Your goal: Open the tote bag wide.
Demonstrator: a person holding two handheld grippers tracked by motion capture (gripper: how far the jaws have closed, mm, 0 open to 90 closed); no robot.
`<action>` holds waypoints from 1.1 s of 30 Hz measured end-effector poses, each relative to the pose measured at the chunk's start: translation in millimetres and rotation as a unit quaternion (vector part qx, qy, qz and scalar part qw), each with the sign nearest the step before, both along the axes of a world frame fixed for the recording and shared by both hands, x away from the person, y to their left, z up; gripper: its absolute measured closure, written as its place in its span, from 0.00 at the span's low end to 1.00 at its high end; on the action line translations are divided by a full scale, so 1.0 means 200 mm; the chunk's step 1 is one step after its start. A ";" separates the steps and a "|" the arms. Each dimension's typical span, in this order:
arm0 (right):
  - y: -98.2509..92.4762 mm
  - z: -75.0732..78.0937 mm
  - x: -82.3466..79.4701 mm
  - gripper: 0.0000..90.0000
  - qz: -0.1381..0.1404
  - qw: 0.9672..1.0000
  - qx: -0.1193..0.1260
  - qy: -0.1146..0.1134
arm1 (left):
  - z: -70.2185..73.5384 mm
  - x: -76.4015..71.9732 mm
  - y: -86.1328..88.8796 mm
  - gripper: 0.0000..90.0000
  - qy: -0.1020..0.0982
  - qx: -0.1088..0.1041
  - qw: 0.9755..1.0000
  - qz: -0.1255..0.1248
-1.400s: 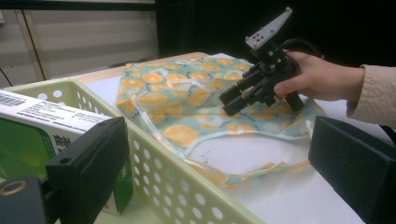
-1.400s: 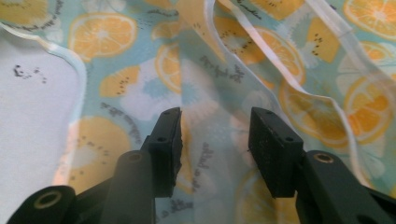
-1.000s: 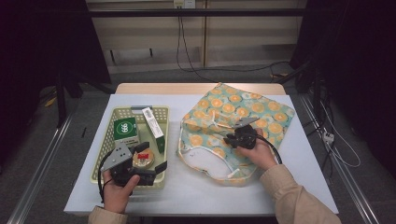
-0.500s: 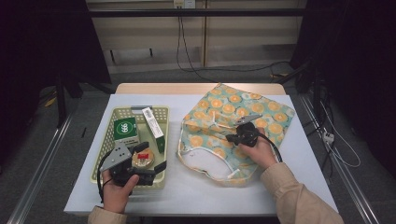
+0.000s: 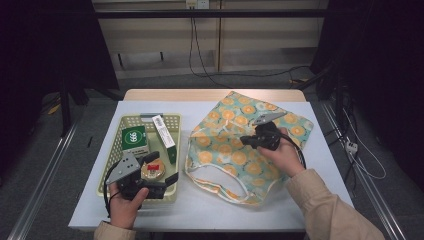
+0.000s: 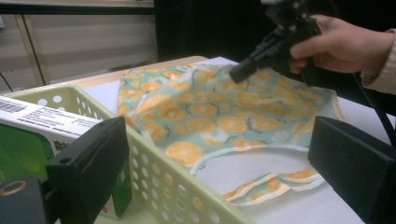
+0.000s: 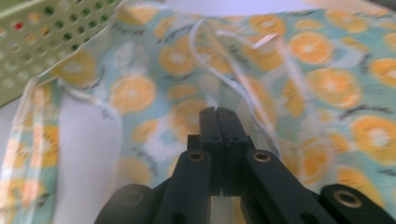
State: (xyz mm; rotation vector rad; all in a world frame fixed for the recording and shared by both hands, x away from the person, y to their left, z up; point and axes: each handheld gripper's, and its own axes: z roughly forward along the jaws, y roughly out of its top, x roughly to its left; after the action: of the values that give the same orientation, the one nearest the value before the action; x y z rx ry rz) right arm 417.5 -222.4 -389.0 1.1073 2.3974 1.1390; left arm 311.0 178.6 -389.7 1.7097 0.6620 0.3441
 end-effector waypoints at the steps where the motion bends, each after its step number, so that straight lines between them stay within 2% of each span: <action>1: -0.02 0.00 0.02 1.00 -0.008 1.000 0.010 0.005 | 0.00 0.00 0.00 0.06 0.000 0.001 1.000 0.000; 2: -0.05 0.00 0.04 1.00 -0.014 1.000 0.017 0.009 | 0.00 0.00 0.00 0.06 0.001 0.001 1.000 0.001; 9: -0.16 -0.10 0.14 1.00 -0.044 0.999 -0.004 0.015 | -0.01 0.01 0.01 0.06 0.002 -0.002 1.000 0.003; 12: -0.18 -0.14 0.17 1.00 -0.050 0.999 -0.004 0.015 | -0.01 0.01 0.01 0.06 0.002 -0.002 1.000 0.003; 17: -0.21 -0.19 0.20 1.00 -0.069 0.997 -0.027 0.008 | 0.00 0.01 0.00 0.06 0.001 0.001 1.000 0.002; 21: -0.24 -0.23 0.21 0.99 -0.078 0.997 -0.022 0.018 | -0.01 0.01 0.00 0.06 0.001 0.002 1.000 0.002; 23: -0.24 -0.25 0.21 0.95 -0.079 0.996 -0.016 0.022 | -0.01 0.01 0.00 0.06 0.001 0.002 1.000 0.002; 27: -0.21 -0.28 0.20 0.88 -0.073 0.997 -0.018 0.024 | -0.01 0.01 0.00 0.06 0.002 0.003 1.000 0.001; 29: -0.20 -0.28 0.20 0.87 -0.069 0.997 -0.016 0.025 | -0.01 0.01 0.00 0.06 0.002 0.003 1.000 0.001; 32: -0.16 -0.30 0.17 0.62 -0.062 0.998 0.001 0.034 | -0.01 0.01 0.00 0.06 0.002 0.002 1.000 0.001; 33: -0.16 -0.30 0.17 0.62 -0.062 0.998 0.001 0.034 | -0.01 0.01 0.00 0.06 0.002 0.002 1.000 0.001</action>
State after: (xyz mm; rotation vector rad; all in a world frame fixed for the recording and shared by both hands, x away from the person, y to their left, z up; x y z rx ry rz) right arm 452.2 -254.0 -448.2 1.2944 2.3418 1.0791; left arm 312.7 178.7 -391.4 1.7142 0.6678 0.3438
